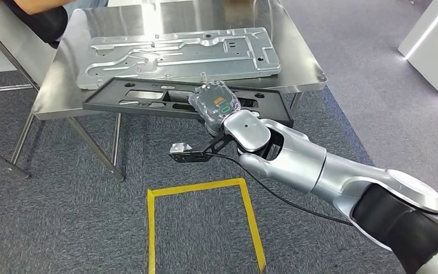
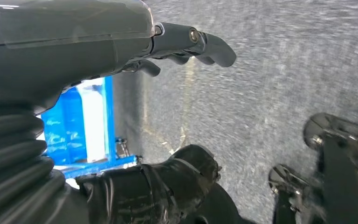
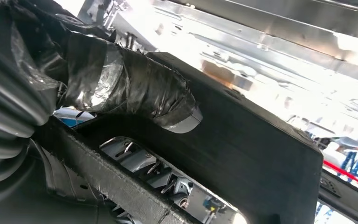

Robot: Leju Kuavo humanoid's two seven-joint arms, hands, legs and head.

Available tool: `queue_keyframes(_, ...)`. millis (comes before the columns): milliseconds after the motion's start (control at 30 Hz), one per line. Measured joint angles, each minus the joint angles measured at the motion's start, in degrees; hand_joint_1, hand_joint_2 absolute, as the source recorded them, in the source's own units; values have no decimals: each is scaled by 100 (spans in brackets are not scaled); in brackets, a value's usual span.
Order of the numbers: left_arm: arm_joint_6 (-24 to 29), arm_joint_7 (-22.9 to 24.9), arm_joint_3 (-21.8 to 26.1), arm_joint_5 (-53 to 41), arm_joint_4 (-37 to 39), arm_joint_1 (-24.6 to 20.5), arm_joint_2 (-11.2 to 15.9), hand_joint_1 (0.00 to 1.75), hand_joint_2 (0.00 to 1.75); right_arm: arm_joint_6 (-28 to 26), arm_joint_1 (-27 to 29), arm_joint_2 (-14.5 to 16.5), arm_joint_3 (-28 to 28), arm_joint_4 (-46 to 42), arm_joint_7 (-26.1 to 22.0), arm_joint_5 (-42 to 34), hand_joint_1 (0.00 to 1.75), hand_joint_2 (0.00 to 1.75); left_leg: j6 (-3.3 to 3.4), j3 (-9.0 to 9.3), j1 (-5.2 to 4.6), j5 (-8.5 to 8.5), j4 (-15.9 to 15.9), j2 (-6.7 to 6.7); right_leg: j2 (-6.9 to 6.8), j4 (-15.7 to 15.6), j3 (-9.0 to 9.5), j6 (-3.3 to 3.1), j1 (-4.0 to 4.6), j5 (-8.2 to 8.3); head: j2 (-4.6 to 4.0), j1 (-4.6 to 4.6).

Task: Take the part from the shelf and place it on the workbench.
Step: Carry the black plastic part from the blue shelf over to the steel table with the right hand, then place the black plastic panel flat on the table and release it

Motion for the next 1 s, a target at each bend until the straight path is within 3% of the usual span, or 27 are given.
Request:
queue_keyframes(100, 0, -1, -2, 2, 0, -9, -1, 0, 175, 27, -13, 2, 0, 3, 0, 0, 175, 175, 103, 45, -26, -64, -31, -25, -4, -26, 36, 103, -8, -50, 0, 1)
queue_keyframes(167, 1, -1, -2, 4, 0, -7, -1, 0, 175, 38, -34, 2, 0, 3, 0, 0, 175, 175, 181, 141, -5, -92, -88, -33, 17, 170, -37, 136, -17, -162, 0, 12)
queue_keyframes(233, 3, -2, -2, 8, 0, -11, -1, 0, 175, 56, -59, -8, 0, 4, 7, 0, 175, 175, 247, 223, -1, -139, -115, -36, 53, 884, -437, 128, -2, -431, -1, 33)
queue_keyframes(300, 3, -8, -2, 14, 0, -22, 3, 0, 175, 95, -66, -17, 2, 9, 14, 0, 175, 175, 278, 283, -14, -199, -110, -53, 72, 1658, -965, 121, 13, -617, -1, 42)
queue_keyframes(333, 1, -12, -2, 23, 0, -26, 4, 0, 175, 134, -67, -19, 5, 14, 20, 0, 175, 175, 279, 313, -21, -230, -105, -66, 76, 1802, -1119, 115, 15, -575, -1, 42)
queue_keyframes(367, -4, -17, -2, 39, 0, -28, 4, 0, 175, 214, -84, -22, 12, 17, 34, 0, 175, 175, 272, 351, -25, -267, -96, -84, 77, 1706, -1157, 102, 16, -408, -1, 42)
queue_keyframes(433, -20, -31, -2, 85, 0, -25, 3, 0, 175, 432, -176, -40, 34, 25, 89, -3, 175, 175, 247, 430, -26, -354, -63, -117, 78, 992, -940, 62, 18, 116, 0, 45)
queue_keyframes(500, -40, -45, -2, 128, 0, -23, 3, 0, 175, 649, -339, -80, 61, 33, 176, -46, 175, 175, 201, 457, -51, -442, -9, -147, 90, 319, -663, 25, 34, 431, 0, 37)
queue_keyframes(533, -48, -50, -2, 146, 0, -22, 7, 0, 175, 748, -430, -106, 71, 37, 226, -93, 175, 175, 177, 454, -58, -469, 5, -157, 97, 174, -602, 8, 46, 457, 1, 32)
queue_keyframes(667, -47, -42, -2, 211, 0, -7, 30, 0, 175, 1129, -826, -236, 97, 39, 432, -354, 175, 175, 82, 439, -49, -562, 48, -147, 102, 101, -551, -81, 36, 406, 0, 24)
queue_keyframes(733, -34, -13, -2, 235, 0, -2, 48, 0, 175, 1307, -1078, -295, 102, 37, 533, -454, 175, 175, 26, 254, -40, -783, 492, -99, 100, 64, -477, -132, 12, 382, 1, -1)
queue_keyframes(800, -20, 17, -2, 261, 0, -4, 62, 0, 175, 1469, -1298, -351, 117, 36, 618, -536, 175, 175, -17, -144, -28, -1025, 1257, -66, 100, 56, -401, -164, 20, 332, 0, -15)
queue_keyframes(833, -16, 30, -1, 274, 0, -3, 70, 0, 175, 1523, -1380, -380, 137, 36, 649, -580, 175, 175, -27, -328, -25, -1046, 1526, -63, 101, 57, -362, -169, 23, 301, -1, -16)
queue_keyframes(867, -14, 42, -1, 285, 0, 0, 75, 0, 175, 1557, -1450, -406, 161, 36, 681, -621, 175, 175, -28, -440, -25, -963, 1611, -61, 103, 58, -319, -168, 26, 266, -1, -16)
queue_keyframes(900, -14, 51, 0, 293, 0, 5, 79, 0, 175, 1570, -1513, -429, 186, 36, 712, -656, 175, 175, -17, -439, -25, -763, 1454, -61, 107, 59, -267, -165, 28, 228, -1, -16)
queue_keyframes(967, -14, 66, 0, 298, 1, 16, 88, 0, 175, 1568, -1627, -476, 216, 34, 776, -697, 175, 175, 40, -197, -34, -233, 691, -61, 111, 54, -154, -148, 28, 149, -1, -12)
queue_keyframes(1000, -15, 71, 0, 299, 1, 22, 92, 0, 175, 1559, -1683, -502, 225, 31, 808, -708, 175, 175, 71, -53, -53, -60, 341, -60, 113, 48, -117, -132, 34, 118, -1, -9)
